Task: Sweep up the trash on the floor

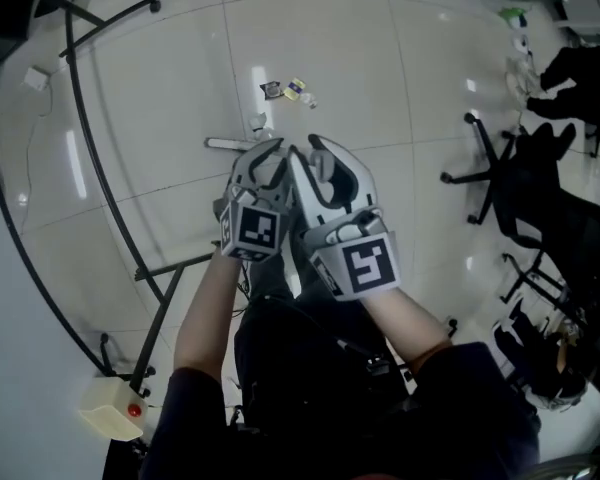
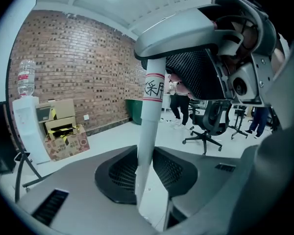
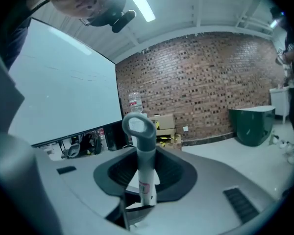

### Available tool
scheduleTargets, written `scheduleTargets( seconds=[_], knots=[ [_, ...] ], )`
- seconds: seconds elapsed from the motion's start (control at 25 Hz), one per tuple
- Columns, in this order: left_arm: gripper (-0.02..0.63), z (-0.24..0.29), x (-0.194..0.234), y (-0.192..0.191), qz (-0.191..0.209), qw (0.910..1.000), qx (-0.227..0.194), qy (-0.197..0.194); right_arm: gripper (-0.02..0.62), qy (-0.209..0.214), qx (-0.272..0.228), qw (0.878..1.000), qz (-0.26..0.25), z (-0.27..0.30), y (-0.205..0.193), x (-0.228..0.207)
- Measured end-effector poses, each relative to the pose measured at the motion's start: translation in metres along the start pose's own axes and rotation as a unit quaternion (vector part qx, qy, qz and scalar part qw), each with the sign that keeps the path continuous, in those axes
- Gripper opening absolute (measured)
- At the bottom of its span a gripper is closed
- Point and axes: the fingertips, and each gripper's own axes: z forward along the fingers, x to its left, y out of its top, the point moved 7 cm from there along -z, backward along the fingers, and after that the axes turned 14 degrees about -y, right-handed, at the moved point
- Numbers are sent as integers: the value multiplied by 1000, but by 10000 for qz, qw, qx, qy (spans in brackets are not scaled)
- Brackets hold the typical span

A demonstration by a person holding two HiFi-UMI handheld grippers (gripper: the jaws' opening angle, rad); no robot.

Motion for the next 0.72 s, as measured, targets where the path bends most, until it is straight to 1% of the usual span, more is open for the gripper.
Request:
scheduleTargets(
  seconds=[0.08,0.16,0.52,0.64,0.72],
  knots=[
    [91,20,0,4,88,9999,7,-121,115,-238,-80,9996,-85,6,-1,-18],
    [91,39,0,7,166,9996,26,-215,115,-414,-65,9991,-25,11,-3,-36],
    [91,112,-5,25,540,9963,-31,-663,129,-1055,-231,9941,104,25,-7,-112],
    [91,132,-8,34,657,9947,-104,-788,130,-1201,-300,9921,175,27,-4,-133],
    [89,143,-11,42,726,9937,-139,-843,130,-1215,-357,9918,157,27,-1,-145]
  ],
)
